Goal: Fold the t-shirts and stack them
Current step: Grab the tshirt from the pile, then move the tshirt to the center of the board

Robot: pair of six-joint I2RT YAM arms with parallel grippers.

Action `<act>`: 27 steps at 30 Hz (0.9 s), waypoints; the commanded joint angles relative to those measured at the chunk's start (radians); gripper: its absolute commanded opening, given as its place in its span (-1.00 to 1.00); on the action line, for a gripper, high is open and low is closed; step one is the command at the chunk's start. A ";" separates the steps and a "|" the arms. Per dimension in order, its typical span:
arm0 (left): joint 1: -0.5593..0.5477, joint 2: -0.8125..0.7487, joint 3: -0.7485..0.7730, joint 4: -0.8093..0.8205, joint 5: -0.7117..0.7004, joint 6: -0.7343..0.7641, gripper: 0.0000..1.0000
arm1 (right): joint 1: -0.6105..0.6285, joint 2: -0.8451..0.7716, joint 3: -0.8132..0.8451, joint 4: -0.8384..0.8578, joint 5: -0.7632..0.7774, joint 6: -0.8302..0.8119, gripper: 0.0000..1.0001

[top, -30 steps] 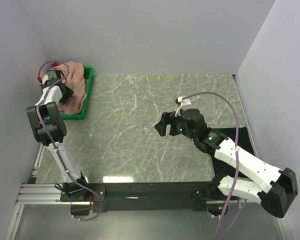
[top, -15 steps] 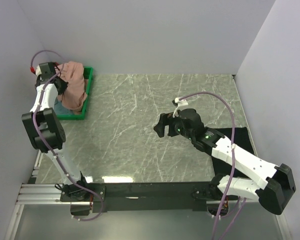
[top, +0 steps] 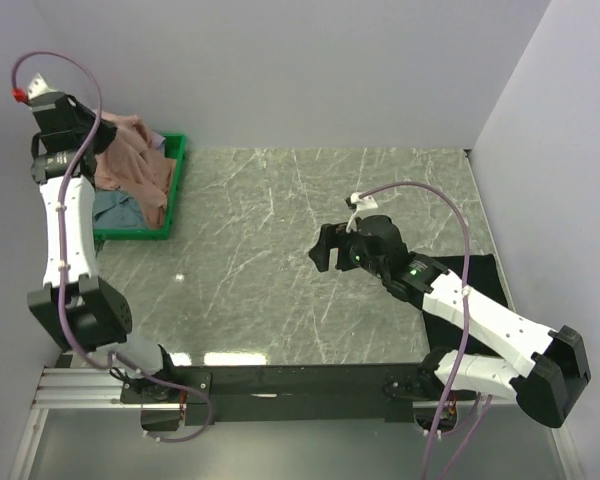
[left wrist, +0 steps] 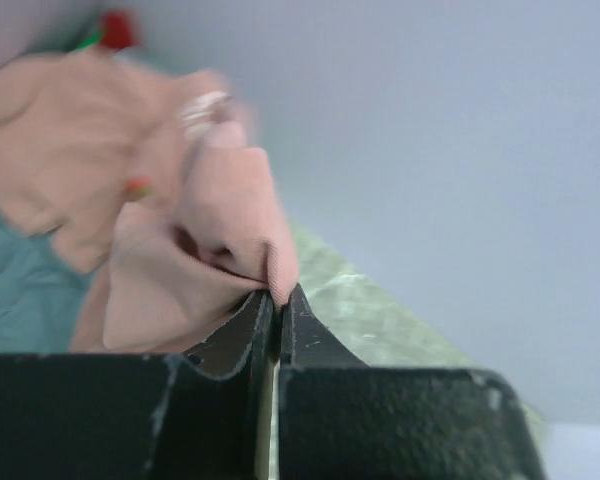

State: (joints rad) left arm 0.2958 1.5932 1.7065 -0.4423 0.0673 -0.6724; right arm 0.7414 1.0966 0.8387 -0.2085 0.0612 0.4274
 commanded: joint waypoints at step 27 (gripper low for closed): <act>-0.689 -0.038 0.036 0.266 0.183 0.001 -0.99 | -0.005 -0.026 -0.124 0.194 0.092 0.016 0.86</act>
State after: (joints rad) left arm -0.3824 1.5639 1.7367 -0.2596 0.2630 -0.6399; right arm 0.7414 1.0061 0.7753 -0.1295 0.1307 0.4294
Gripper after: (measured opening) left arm 0.062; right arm 0.932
